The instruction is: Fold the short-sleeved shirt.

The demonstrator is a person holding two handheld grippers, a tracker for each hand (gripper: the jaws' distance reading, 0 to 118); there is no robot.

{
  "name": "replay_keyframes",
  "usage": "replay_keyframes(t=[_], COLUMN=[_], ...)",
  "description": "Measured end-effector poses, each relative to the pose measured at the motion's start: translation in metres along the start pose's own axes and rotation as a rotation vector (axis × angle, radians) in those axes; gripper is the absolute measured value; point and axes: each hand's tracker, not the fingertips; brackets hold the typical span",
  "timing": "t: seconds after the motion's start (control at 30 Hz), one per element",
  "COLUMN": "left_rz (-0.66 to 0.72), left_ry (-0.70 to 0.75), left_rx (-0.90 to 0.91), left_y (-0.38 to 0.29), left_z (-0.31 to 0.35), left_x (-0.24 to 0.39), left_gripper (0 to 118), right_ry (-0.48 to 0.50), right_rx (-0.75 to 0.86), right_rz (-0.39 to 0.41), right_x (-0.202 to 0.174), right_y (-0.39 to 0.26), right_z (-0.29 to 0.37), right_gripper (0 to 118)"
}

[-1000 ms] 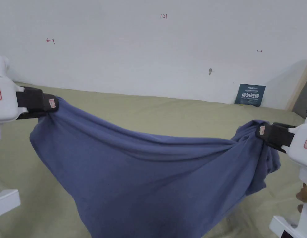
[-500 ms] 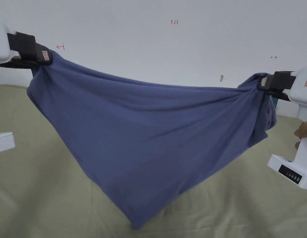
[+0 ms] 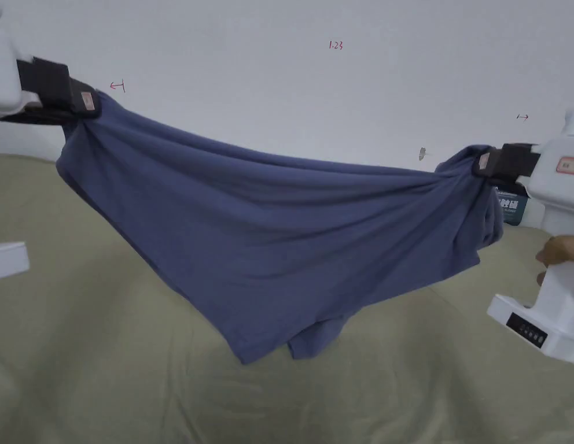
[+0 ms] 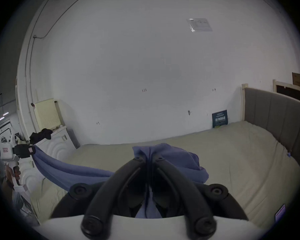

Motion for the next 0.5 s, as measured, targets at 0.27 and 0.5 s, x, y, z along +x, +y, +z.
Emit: replay_keyframes(t=[0.27, 0.5], left_rz=[0.089, 0.134], left_ry=[-0.025, -0.022], left_rx=[-0.11, -0.195], left_y=[-0.084, -0.16], left_z=[0.046, 0.1], left_x=[-0.023, -0.028], left_gripper=[0, 0], right_ry=[0.019, 0.01], right_rx=[-0.082, -0.172], right_rz=[-0.073, -0.106], right_x=[0.03, 0.037], right_y=[-0.073, -0.13], right_z=[0.052, 0.106], right_gripper=[7, 7])
